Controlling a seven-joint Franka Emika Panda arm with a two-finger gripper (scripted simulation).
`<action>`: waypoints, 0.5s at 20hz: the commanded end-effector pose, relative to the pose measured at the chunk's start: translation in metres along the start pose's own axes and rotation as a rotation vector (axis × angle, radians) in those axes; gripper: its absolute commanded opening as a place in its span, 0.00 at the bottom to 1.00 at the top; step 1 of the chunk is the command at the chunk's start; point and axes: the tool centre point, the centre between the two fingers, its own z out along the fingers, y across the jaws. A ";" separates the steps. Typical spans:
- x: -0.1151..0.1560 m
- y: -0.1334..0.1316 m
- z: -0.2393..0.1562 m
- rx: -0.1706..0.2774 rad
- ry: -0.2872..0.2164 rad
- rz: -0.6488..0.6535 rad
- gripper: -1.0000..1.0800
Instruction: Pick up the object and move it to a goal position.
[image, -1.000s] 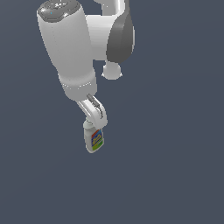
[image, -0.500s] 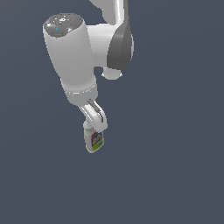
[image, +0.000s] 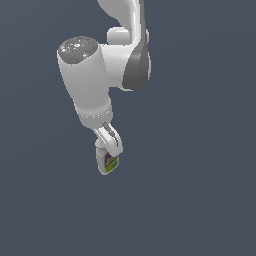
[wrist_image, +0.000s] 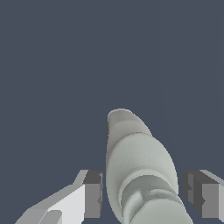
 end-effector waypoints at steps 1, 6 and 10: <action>0.000 -0.001 0.001 0.000 0.000 0.000 0.00; 0.000 -0.001 0.001 0.000 0.000 0.000 0.00; 0.001 0.000 0.000 0.001 0.001 0.001 0.00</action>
